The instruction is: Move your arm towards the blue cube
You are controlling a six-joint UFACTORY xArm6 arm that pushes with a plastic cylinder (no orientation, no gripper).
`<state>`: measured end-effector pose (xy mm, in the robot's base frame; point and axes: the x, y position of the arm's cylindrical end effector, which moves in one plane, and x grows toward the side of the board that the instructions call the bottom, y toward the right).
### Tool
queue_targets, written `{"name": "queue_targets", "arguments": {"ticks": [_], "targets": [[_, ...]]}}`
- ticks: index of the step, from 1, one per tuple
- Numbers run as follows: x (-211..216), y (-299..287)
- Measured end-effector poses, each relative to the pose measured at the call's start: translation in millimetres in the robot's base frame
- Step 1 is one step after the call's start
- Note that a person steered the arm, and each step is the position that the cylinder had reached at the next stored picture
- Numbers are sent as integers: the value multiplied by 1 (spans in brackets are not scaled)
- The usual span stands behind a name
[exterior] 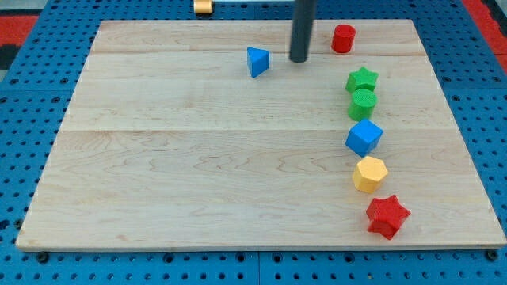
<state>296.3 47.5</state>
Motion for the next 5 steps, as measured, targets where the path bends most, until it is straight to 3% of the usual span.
{"name": "queue_targets", "arguments": {"ticks": [3, 4, 5], "targets": [[3, -139], [2, -115], [29, -47]]}}
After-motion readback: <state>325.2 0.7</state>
